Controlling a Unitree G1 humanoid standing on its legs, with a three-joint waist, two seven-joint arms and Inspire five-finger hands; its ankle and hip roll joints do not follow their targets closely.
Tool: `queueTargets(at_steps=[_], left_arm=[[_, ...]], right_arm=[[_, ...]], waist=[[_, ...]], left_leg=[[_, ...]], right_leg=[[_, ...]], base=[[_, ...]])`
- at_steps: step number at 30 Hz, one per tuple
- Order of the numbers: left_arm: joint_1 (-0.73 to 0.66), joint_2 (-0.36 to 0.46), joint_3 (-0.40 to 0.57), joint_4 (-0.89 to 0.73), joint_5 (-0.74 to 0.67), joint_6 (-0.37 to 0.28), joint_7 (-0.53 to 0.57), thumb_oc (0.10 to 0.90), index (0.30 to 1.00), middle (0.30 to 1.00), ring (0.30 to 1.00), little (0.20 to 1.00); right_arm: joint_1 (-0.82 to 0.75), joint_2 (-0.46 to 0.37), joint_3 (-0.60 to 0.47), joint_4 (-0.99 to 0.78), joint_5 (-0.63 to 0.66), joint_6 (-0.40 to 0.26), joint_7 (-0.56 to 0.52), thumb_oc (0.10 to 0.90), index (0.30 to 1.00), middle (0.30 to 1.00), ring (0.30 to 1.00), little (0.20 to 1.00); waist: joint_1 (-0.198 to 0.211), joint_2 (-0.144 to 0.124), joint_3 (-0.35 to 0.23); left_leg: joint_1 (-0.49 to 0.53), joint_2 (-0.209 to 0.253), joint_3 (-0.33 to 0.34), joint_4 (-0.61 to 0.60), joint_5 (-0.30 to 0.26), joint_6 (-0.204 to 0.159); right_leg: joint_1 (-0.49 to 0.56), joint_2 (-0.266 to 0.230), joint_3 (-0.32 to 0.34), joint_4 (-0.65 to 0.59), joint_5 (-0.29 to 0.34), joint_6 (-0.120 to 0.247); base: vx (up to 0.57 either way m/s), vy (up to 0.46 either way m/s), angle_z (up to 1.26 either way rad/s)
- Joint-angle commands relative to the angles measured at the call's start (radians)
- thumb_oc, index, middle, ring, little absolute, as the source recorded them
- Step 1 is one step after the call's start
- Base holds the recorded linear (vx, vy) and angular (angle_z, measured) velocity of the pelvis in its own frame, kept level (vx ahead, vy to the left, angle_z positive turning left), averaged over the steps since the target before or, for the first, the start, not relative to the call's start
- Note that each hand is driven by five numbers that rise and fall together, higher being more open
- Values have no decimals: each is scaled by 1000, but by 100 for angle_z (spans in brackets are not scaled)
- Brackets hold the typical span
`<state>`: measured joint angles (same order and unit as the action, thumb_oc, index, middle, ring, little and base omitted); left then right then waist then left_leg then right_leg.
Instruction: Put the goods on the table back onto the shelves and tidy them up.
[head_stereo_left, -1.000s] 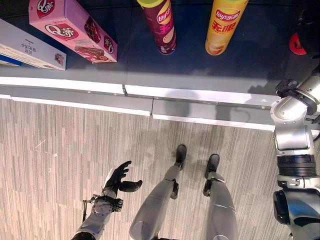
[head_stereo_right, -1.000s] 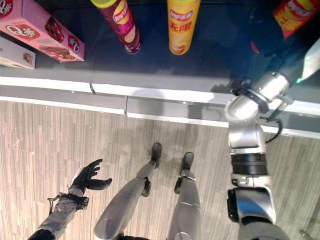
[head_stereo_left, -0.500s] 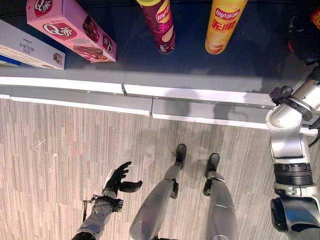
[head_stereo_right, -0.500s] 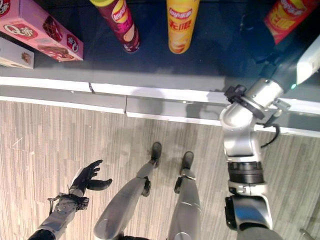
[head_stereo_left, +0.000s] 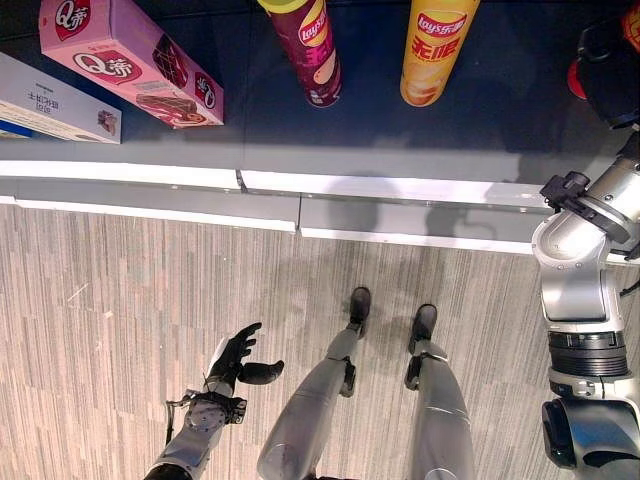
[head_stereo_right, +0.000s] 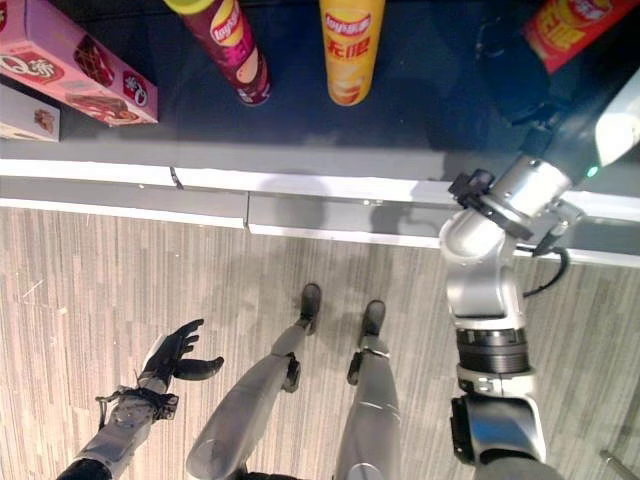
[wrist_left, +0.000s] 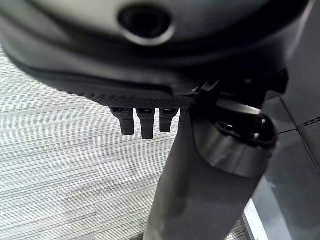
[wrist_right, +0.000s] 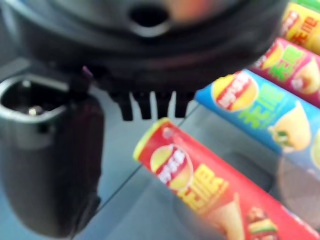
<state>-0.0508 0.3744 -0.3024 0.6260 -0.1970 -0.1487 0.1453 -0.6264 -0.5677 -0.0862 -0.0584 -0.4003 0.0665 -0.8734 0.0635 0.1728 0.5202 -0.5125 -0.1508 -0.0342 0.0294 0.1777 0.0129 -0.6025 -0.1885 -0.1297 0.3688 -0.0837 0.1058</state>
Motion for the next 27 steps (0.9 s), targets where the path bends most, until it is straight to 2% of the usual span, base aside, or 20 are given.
queueTargets(at_steps=[1,4,6,10,17,27], left_arm=[[50,27,27,-16,-24,-13,37,800,900,900,900,900],[53,23,27,-17,-22,-13,41,800,900,900,900,900],[57,17,29,-18,-20,-12,41,800,900,900,900,900],[69,14,35,-25,-21,-10,40,800,900,900,900,900],[72,5,40,-23,-19,-10,48,800,900,900,900,900],[76,7,29,-10,-18,-16,45,800,900,900,900,900]], right_arm=[[-22,-20,-74,-246,-71,-75,-22,800,900,900,900,900],[13,10,-83,-280,-55,-100,-14,800,900,900,900,900],[59,52,-91,-319,-21,-142,5,800,900,900,900,900],[125,76,-84,-359,29,-199,49,800,900,900,900,900],[208,126,-53,-295,108,-222,81,800,900,900,900,900],[205,128,4,-132,178,-219,92,800,900,900,900,900]], waist=[[-42,-39,0],[-47,-44,0],[-57,-47,0],[-71,-59,0],[-80,-65,0],[-75,-54,0]], left_leg=[[18,61,-3,166,-240,-40],[16,63,-3,165,-239,-40],[11,64,-1,166,-239,-38],[7,67,6,164,-240,-38],[12,71,11,152,-234,-39],[13,75,14,141,-228,-42]], right_leg=[[70,-107,-10,-324,305,108],[67,-106,-8,-324,305,108],[61,-106,-6,-324,306,107],[54,-102,-1,-325,307,107],[52,-100,1,-330,312,107],[47,-98,-1,-325,308,105]], base=[[0,0,0],[0,0,0],[0,0,0],[-1,9,-7],[0,4,-4],[0,0,0]])
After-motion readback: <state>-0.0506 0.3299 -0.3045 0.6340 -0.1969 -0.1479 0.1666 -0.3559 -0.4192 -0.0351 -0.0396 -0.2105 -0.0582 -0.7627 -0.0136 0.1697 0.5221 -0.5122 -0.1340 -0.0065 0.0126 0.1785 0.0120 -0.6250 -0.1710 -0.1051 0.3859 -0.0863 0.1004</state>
